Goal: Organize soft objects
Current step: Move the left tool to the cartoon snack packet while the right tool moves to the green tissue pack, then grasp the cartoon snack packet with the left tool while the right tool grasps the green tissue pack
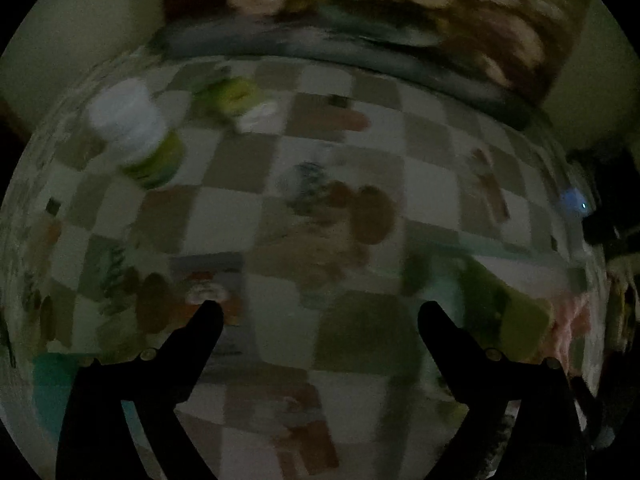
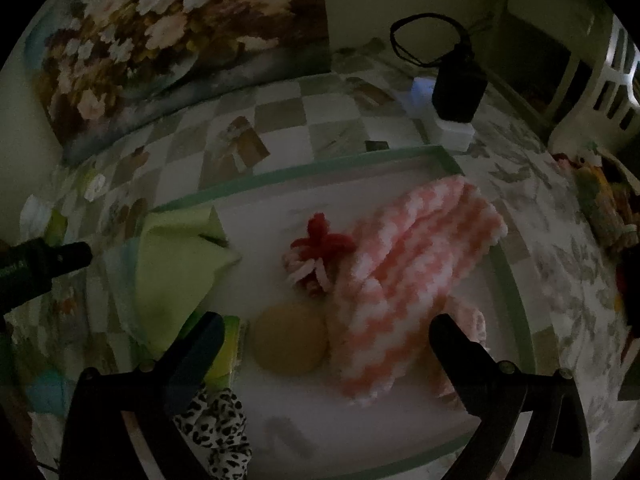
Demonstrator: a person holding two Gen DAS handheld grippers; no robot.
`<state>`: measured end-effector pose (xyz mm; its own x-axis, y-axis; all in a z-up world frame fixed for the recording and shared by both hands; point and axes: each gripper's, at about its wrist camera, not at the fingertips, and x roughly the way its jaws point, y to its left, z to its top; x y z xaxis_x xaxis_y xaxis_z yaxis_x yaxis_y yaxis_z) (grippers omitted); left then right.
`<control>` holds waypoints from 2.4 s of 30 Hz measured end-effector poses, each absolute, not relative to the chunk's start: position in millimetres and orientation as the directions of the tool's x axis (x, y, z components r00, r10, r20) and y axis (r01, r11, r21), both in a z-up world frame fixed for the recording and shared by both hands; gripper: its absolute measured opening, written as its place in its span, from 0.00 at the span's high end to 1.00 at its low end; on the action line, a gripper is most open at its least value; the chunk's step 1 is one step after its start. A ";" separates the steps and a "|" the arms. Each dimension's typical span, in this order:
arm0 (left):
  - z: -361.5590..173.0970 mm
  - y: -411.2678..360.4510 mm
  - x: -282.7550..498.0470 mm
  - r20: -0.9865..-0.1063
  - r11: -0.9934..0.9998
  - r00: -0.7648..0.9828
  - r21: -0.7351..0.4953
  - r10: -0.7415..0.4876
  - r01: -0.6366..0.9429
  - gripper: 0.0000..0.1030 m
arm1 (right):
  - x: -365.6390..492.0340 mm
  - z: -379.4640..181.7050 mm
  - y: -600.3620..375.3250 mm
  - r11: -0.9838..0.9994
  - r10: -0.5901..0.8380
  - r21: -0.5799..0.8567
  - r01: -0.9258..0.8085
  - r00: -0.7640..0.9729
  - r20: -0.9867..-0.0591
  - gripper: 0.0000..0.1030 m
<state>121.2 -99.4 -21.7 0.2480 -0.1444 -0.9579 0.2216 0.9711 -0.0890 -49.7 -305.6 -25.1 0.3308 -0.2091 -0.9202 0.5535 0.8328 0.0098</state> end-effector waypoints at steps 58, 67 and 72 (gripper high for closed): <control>-85.1 -32.9 165.8 -0.993 0.991 0.115 0.014 -0.002 0.134 0.32 | 116.6 -6.6 -201.4 0.932 -0.181 -0.032 0.362 0.385 -0.905 0.00; -77.7 -19.8 171.6 -0.990 0.996 0.139 -0.022 -0.034 0.089 0.50 | 121.4 -20.1 -206.9 0.927 -0.165 -0.016 0.374 0.368 -0.915 0.00; -57.5 -2.5 180.3 -0.980 0.998 0.193 -0.036 -0.047 0.057 0.50 | 124.6 -21.7 -204.4 0.930 -0.154 -0.006 0.367 0.376 -0.914 0.00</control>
